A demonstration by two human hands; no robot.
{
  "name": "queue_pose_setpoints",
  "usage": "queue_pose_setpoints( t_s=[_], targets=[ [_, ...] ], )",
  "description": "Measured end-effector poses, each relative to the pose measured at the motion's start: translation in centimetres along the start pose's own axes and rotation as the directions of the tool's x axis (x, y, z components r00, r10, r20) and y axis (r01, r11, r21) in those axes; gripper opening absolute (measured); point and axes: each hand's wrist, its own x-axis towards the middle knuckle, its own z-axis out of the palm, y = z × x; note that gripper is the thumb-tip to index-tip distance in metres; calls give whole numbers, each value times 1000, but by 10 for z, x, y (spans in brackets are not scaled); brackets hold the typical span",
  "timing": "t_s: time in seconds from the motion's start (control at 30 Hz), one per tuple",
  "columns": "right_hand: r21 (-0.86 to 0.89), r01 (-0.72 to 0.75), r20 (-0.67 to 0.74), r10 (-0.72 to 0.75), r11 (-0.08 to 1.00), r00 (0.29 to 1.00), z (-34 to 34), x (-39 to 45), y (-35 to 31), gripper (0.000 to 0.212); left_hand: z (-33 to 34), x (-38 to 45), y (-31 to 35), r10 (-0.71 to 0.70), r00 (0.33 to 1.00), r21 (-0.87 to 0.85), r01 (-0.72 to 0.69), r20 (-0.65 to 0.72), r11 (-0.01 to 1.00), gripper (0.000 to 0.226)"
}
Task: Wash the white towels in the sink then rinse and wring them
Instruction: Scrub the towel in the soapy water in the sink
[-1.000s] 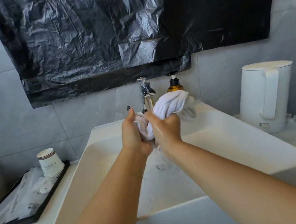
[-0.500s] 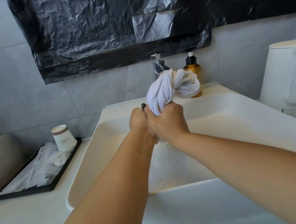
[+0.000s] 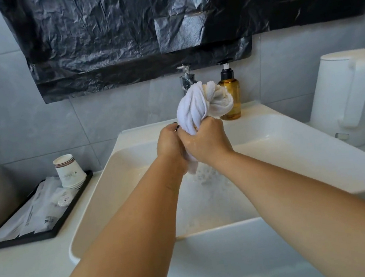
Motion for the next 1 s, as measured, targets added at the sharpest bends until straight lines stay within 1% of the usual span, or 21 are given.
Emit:
queue_pose_setpoints(
  t_s=[0.07,0.13,0.2,0.3,0.37,0.4,0.43,0.47,0.53,0.57,0.6,0.63,0.67,0.73,0.77,0.8,0.83,0.87,0.93,0.97,1.0],
  targets=[
    [48,-2,79,-2,999,997,-12,3,3,5,1,0,6,15,993,92,-26,117,995,52],
    [89,-18,183,1,996,983,-25,5,4,17,0,-1,10,40,980,159,-72,196,985,70],
    [103,-30,287,-1,994,958,-35,9,4,15,-1,-1,11,66,965,210,-122,253,970,78],
    [78,-26,362,-4,997,932,-45,15,6,4,-4,-6,14,49,948,294,-147,315,944,79],
    [-4,7,404,-4,1000,915,-49,17,4,21,-7,-6,17,73,940,343,-193,334,919,72],
    [-54,14,450,11,998,893,-52,15,2,23,-10,-5,19,92,939,367,-218,332,904,68],
    [-98,31,506,23,995,862,-54,12,-2,19,-13,-5,20,101,940,383,-230,327,895,66],
    [-131,42,562,39,991,826,-54,9,-4,20,-15,-3,20,90,937,399,-229,337,888,67],
    [-155,34,613,69,987,787,-49,4,0,29,-16,-3,18,87,930,407,-238,356,882,64],
    [-151,13,605,82,988,792,-47,3,-1,38,-14,-3,17,128,937,378,-253,324,891,59],
    [-138,-26,585,103,990,804,-47,3,-3,42,-13,-3,16,177,944,324,-265,278,908,55],
    [-112,-75,567,126,991,814,-48,6,-4,41,-12,-2,16,222,947,251,-279,232,927,52],
    [-72,-115,551,136,991,823,-50,9,-5,40,-11,-2,16,259,946,170,-292,195,941,52],
    [40,-176,537,127,983,834,-56,16,-1,51,-12,-1,19,328,934,15,-333,144,943,52],
    [94,-194,544,113,977,831,-59,17,0,56,-13,-4,21,353,928,-47,-350,122,936,46],
    [123,-202,553,102,971,827,-61,19,2,56,-14,-7,22,371,923,-107,-360,103,927,36],
    [133,-207,556,100,969,825,-61,20,5,51,-15,-9,23,374,923,-163,-357,89,920,27],
    [144,-209,561,94,967,823,-61,21,7,43,-15,-13,25,365,929,-208,-344,69,916,23],
    [198,-218,557,73,956,827,-60,21,7,26,-15,-19,30,340,940,-259,-321,28,911,32],
    [229,-218,521,70,949,851,-58,21,6,21,-15,-22,32,338,941,-275,-319,25,907,41],
    [251,-196,446,66,948,892,-58,21,5,24,-15,-24,34,351,936,-278,-328,36,903,54]
  ],
)
